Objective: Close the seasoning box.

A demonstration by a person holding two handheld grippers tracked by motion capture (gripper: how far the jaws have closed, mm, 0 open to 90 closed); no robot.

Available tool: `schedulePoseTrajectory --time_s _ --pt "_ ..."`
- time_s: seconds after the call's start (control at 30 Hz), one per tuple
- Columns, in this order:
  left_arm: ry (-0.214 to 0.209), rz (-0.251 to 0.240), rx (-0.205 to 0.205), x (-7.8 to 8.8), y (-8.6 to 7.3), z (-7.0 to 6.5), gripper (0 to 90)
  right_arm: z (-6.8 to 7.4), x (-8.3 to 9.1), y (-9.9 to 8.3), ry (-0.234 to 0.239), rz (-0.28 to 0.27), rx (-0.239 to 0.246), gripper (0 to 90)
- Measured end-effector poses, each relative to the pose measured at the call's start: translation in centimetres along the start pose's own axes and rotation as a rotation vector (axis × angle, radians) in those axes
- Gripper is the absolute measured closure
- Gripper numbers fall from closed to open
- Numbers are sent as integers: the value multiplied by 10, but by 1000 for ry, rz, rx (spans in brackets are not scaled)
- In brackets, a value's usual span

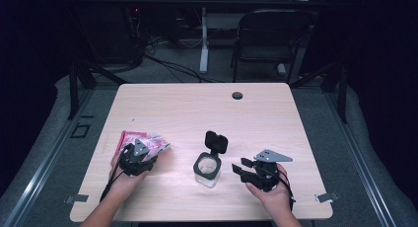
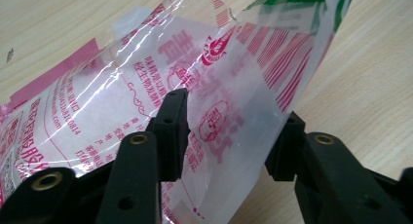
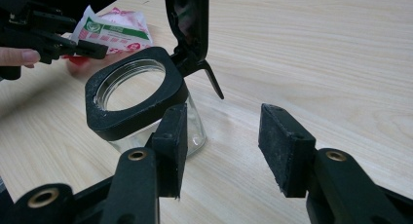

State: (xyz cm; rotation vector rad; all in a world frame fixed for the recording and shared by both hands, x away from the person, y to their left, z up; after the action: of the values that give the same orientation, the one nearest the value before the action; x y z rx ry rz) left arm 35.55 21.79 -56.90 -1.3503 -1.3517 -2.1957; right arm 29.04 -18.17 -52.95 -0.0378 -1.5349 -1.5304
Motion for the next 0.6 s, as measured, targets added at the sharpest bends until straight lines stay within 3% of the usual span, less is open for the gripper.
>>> schedulePoseTrajectory --time_s 0.33,0.6 --pt "17 4 18 -1 -2 6 734 0 -2 0 4 -4 -1 539" --pt "-21 -6 77 -1 -4 16 835 -1 -2 0 1 -7 -10 538"
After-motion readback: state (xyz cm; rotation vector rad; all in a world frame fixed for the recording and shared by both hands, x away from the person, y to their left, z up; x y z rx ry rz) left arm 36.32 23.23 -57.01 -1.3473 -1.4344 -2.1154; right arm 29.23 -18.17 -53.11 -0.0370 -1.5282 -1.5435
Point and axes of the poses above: each handheld gripper's, and its own axes: x roughly backward along the jaws, y roughly out of its top, z roughly to its left, the point moved 1 cm from there along -x, roughly forward along the jaws, and after that the axes turned 6 degrees about z, right-handed, at the moved point
